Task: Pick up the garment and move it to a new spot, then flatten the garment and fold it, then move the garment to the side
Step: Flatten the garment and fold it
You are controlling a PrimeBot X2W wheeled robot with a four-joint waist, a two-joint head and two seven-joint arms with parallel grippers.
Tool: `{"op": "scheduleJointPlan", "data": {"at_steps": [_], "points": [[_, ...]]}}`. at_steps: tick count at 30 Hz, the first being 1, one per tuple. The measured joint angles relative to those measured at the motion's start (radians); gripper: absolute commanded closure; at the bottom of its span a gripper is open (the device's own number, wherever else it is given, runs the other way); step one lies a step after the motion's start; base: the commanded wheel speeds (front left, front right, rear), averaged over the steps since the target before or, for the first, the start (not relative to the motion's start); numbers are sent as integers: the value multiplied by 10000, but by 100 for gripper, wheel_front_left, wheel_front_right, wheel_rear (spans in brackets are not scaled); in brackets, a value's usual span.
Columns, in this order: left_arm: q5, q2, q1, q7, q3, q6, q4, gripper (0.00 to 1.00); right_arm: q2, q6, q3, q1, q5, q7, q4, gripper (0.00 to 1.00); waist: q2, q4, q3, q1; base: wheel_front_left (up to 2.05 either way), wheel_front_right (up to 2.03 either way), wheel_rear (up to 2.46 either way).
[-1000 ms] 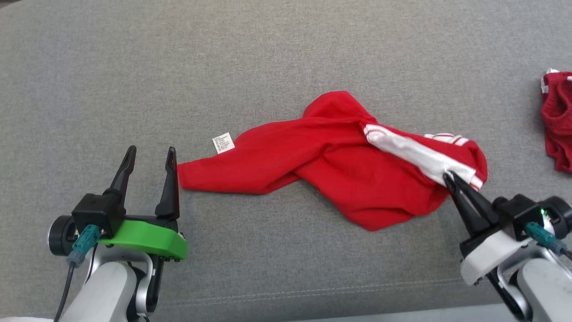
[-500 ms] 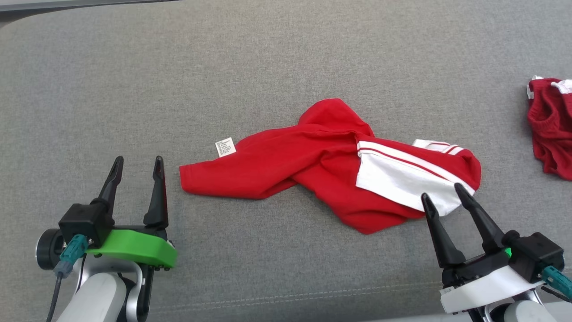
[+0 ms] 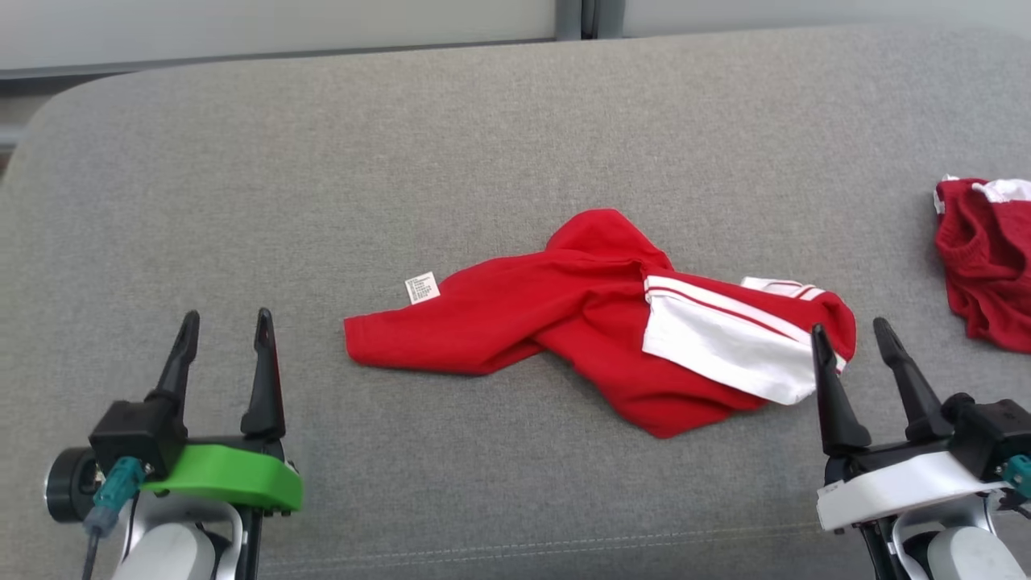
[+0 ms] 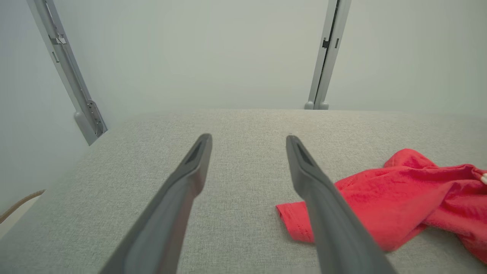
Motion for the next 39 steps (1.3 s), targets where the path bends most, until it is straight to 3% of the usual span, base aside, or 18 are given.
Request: {"op": "scheduleJointPlan", "data": {"at_steps": [20,33,39], "points": [[-130,56,1227,144,-299,2,311,0,667,0,-48,1213,-644,1137,-301,0,0,331,-1323,0,0,0,0],[-63,88,1131,270,-512,84,272,0,704,0,19,1228,-639,1459,-458,0,0,393,-1255,0,0,0,0],[-318,-144,584,1198,-1078,-445,579,0,773,0,113,1395,-299,2291,-360,0,0,323,-976,0,0,0,0]]}}
